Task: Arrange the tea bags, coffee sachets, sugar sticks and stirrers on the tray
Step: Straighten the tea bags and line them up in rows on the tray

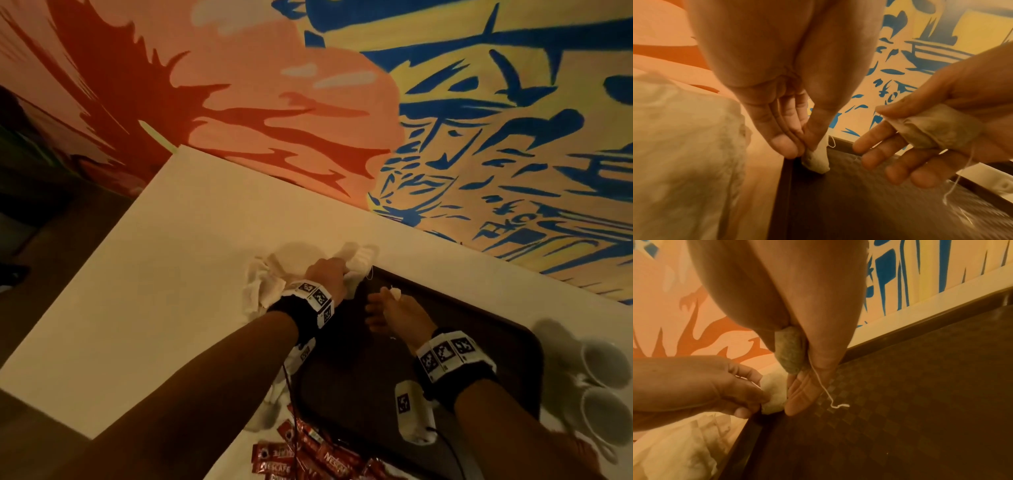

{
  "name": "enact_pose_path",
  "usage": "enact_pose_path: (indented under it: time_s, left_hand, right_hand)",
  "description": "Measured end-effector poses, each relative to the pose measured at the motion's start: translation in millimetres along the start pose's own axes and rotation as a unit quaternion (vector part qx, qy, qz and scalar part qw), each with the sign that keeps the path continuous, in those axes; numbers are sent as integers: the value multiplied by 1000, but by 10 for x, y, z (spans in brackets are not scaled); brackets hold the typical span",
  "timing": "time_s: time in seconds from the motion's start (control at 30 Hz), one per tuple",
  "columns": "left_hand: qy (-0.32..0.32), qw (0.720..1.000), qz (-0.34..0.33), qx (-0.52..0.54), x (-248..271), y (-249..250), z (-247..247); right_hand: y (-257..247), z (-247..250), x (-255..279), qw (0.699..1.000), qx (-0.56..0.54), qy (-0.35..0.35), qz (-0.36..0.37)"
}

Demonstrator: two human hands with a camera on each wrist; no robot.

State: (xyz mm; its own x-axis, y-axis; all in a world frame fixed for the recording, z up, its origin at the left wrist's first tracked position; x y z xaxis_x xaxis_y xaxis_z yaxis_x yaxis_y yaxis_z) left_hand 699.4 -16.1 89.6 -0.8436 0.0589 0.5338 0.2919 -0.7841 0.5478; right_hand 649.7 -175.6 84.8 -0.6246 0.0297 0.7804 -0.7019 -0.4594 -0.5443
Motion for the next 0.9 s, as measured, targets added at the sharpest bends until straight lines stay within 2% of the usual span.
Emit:
enact_pose_path:
  time_s: [0.2,0.33,0.47,0.6,0.77,0.9]
  left_hand:
    - [27,999,-15,-29,-27,52,9]
    - [82,995,-60,-14,39,111,81]
    - [42,992,-101,-56,126,117,-89]
    - [25,991,-93,-94,134,48,-185]
    - [37,994,-80,-64,120,26,-144]
    - [49,995,-68,-51,96,36,-90]
  right_hand:
    - [-70,-23,-203,996,-66,67,-11]
    - [-138,-59,-276,995,-83,54,-14]
    - [-174,-103,-295,994,-95,43,-16]
    - [-228,-157,-313,995,-89,35,-14]
    - [-264,-200,-349,995,-95,14,-24]
    - [-221,-194,-394,991,-125,28,-31]
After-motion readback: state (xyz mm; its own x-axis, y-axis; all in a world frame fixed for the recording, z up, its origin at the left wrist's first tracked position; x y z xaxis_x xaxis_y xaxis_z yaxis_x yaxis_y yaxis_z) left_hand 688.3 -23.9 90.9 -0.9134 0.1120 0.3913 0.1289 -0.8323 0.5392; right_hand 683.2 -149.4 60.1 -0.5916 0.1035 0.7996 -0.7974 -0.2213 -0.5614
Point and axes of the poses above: each hand's wrist, its own x-axis away from the middle knuckle, its own z-axis out of the back of the hand, y = z × x, the point moved 6 cm from there along -x, towards the middle knuckle, and after that the axes turned 10 degrees about x, right-handed, at the moved point
